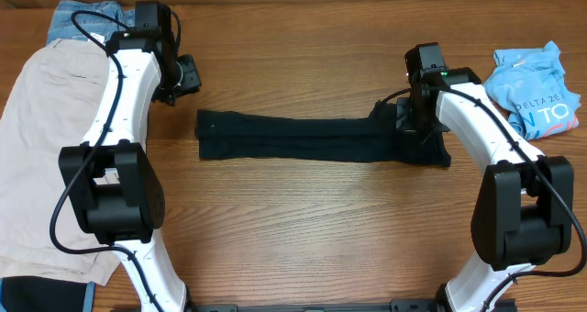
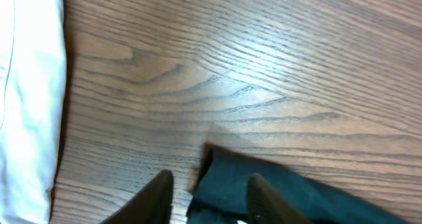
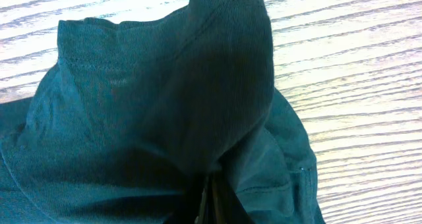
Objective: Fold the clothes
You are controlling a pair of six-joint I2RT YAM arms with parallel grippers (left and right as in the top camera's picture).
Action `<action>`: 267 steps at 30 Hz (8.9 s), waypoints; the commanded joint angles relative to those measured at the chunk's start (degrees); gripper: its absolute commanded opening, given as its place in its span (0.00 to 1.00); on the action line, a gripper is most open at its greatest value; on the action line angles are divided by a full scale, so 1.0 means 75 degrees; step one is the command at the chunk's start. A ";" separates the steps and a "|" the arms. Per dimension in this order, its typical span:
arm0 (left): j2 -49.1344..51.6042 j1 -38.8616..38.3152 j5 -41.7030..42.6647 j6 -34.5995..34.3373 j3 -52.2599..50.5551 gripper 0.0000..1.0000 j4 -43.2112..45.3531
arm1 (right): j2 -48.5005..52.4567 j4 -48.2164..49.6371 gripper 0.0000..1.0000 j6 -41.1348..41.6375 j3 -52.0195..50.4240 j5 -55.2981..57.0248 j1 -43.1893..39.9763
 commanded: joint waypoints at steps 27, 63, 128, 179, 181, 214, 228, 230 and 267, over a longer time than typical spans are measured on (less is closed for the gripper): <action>-0.0114 -0.1151 0.0717 0.0632 -0.3194 0.11 0.2387 | -0.0484 -0.0306 0.28 0.0221 0.0656 -0.0187 -0.0026; -0.0114 -0.1157 0.0720 0.0629 -0.3194 0.12 0.2224 | 0.1547 0.0816 0.38 0.0064 0.1463 -0.0154 -0.0210; -0.0114 -0.1157 0.0723 0.0632 -0.3194 0.13 0.2165 | 0.2681 -0.0154 0.26 -0.0393 0.2553 -0.2133 0.0108; -0.0114 -0.1148 0.0638 0.0635 -0.3194 0.13 0.2008 | 0.2702 -0.5796 0.06 -0.0396 0.7726 -0.0673 -0.0044; -0.0114 -0.1148 0.0638 0.0635 -0.3194 0.13 0.2011 | 0.2702 -0.5796 0.06 -0.0396 0.7717 -0.1183 -0.0044; -0.0114 -0.0898 0.0603 0.0691 -0.3194 0.13 0.1856 | 0.1571 -0.5802 0.04 0.0411 0.5383 -0.1204 -0.0294; -0.0114 -0.0898 0.0603 0.0688 -0.3194 0.13 0.1883 | 0.1553 -0.4631 0.04 0.0522 0.2973 -0.1448 -0.0117; -0.0114 -0.0898 0.0603 0.0691 -0.3194 0.13 0.1880 | 0.1553 -0.4613 0.04 0.0621 0.2812 -0.1448 -0.0114; -0.0114 -0.0898 0.0606 0.0688 -0.3194 0.14 0.1903 | 0.1553 -0.1373 0.10 0.0414 0.2620 -0.1288 -0.0111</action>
